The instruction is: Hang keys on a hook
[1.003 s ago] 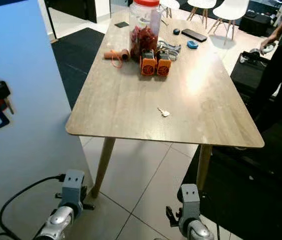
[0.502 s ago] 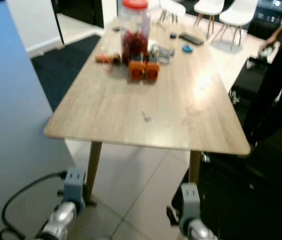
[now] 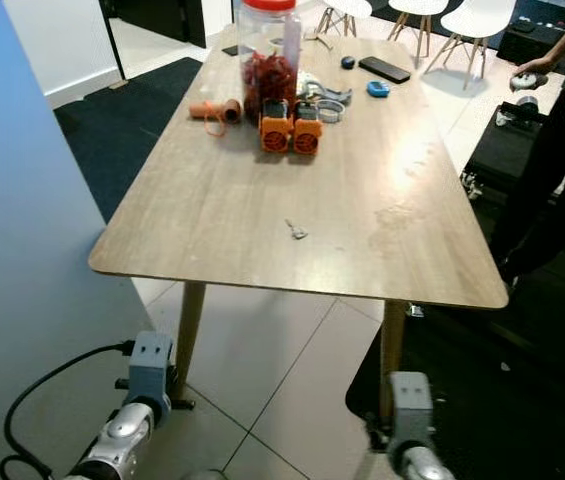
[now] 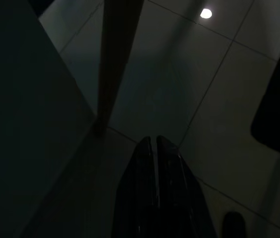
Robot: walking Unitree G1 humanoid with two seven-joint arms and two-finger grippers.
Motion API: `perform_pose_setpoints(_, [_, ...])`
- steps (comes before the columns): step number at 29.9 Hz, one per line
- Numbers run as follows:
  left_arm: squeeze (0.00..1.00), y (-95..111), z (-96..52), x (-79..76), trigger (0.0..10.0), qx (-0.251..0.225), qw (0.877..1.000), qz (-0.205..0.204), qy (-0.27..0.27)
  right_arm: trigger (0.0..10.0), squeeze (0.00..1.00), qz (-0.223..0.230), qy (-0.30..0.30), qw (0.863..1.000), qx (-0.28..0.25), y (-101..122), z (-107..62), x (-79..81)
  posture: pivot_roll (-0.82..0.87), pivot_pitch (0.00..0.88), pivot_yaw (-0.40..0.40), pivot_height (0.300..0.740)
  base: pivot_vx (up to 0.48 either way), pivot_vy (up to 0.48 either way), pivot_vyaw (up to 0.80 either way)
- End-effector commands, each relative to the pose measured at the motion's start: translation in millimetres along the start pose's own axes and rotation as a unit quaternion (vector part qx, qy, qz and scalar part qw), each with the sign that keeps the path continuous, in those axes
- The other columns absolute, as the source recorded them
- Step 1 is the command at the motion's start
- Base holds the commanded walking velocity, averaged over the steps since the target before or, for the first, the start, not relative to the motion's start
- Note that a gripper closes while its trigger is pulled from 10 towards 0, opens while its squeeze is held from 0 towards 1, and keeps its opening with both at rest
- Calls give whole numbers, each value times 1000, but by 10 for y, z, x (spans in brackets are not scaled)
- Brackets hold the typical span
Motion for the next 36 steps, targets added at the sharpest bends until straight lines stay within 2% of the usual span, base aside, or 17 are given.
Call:
perform_pose_setpoints(1, [0, -5, -24, 8, 10000, -10, 1000, 4, -9, 10000, 0, 9, -32, 999, -18, 51, -38, -216, 106, 32, -61, 740, 0, 0, 0])
perform_pose_setpoints(6, [0, -39, -87, 76, 10000, -21, 999, 32, -32, 10000, 0, 11, -62, 995, -72, 314, -75, -533, 97, 30, -57, 740, 0, 0, 0])
perform_pose_setpoints(9, [0, -27, -106, 100, 10000, -30, 998, 38, -40, 10000, 0, 10, -68, 995, -65, 301, -87, -596, 96, 29, -57, 740, 0, 0, 0])
perform_pose_setpoints(10, [0, -31, -120, 102, 10000, -33, 997, 57, -47, 10000, 0, 3, -65, 997, -52, 248, -87, -582, 95, 25, -54, 740, 0, 0, 0])
perform_pose_setpoints(11, [0, -31, -120, 102, 10000, -33, 997, 57, -47, 10000, 0, 3, -65, 997, -52, 248, -87, -582, 95, 25, -54, 740, 0, 0, 0])
perform_pose_setpoints(13, [0, -16, -177, 44, 10000, -54, 989, 100, -90, 10000, 0, -41, -22, 999, 4, 18, -64, -340, 92, 18, -54, 740, 0, 0, 0])
perform_pose_setpoints(14, [0, -16, -177, 44, 10000, -54, 989, 100, -90, 10000, 0, -41, -22, 999, 4, 18, -64, -340, 92, 18, -54, 740, 0, 0, 0])
perform_pose_setpoints(16, [0, 36, -248, -36, 10000, -84, 977, 129, -145, 10000, 0, -76, 27, 996, 29, -120, -57, -71, 94, 17, -55, 740, 0, 0, 0])
perform_pose_setpoints(19, [0, 149, -386, -76, 10000, -130, 948, 185, -226, 10000, 0, -99, 79, 991, 32, -176, -41, 288, 104, 15, -61, 740, 0, 0, 0])
perform_pose_setpoints(20, [0, 149, -386, -76, 10000, -130, 948, 185, -226, 10000, 0, -99, 79, 991, 32, -176, -41, 288, 104, 15, -61, 740, 0, 0, 0])
perform_pose_setpoints(24, [0, 343, -526, -65, 10000, -168, 917, 201, -301, 10000, 0, -112, 98, 988, 41, -167, 4, 514, 114, 14, -67, 740, 0, 0, 0])
perform_pose_setpoints(26, [0, 373, -545, -67, 10000, -172, 913, 202, -309, 10000, 0, -113, 98, 988, 41, -158, 12, 532, 116, 14, -67, 740, 0, 0, 0])
perform_pose_setpoints(31, [0, 558, -696, -101, 10000, -204, 883, 224, -359, 10000, 0, -99, 87, 991, 30, 2, 98, 622, 124, 15, -70, 740, 0, 0, 0])
perform_pose_setpoints(34, [0, 680, -745, -142, 10000, -226, 873, 224, -369, 10000, 0, -100, 90, 990, 29, 42, 120, 649, 125, 17, -72, 740, 0, 0, 0])
perform_pose_setpoints(36, [0, 710, -756, -156, 10000, -232, 871, 224, -371, 10000, 0, -102, 91, 990, 30, 44, 121, 652, 127, 19, -74, 740, 0, 0, 0])
Point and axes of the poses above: a point about 5 cm out from each wrist's last joint towards the gripper, its own z axis pointing out of the wrist towards the gripper, its own y axis along the axis of the wrist's last joint, x = y × z, the point moved 5 cm from there along z, pointing out of the wrist towards the gripper, and after that the axes turned 6 degrees about z, right-handed, at the moved point
